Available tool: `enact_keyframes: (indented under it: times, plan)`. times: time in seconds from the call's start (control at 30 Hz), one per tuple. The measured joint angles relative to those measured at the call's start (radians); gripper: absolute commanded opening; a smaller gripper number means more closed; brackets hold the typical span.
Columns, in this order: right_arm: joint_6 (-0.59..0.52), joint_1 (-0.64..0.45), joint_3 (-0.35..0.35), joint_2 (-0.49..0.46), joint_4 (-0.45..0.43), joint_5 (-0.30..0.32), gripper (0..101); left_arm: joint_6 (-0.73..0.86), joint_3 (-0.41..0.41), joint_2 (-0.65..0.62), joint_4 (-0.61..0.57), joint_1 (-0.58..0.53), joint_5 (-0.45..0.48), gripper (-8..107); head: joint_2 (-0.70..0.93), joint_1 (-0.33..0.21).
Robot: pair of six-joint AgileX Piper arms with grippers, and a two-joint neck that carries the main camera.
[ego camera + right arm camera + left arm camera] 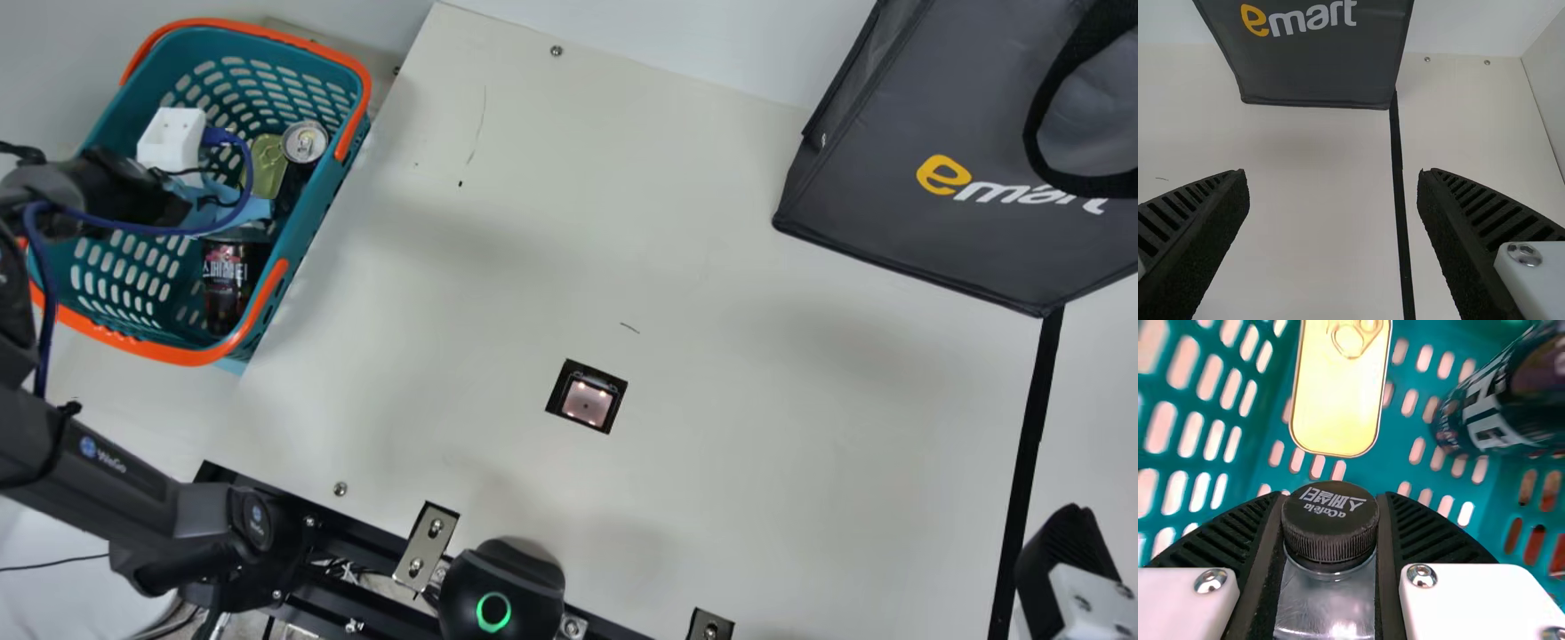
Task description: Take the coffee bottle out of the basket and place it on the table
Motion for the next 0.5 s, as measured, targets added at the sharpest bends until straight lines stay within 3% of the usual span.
enact_keyframes:
  times: [0.5]
  plan:
    - [0.000,0.000,0.000,0.000,0.000,0.000,91,-0.061,0.034,-0.206,0.052,0.033,0.136,10,0.000,0.000]
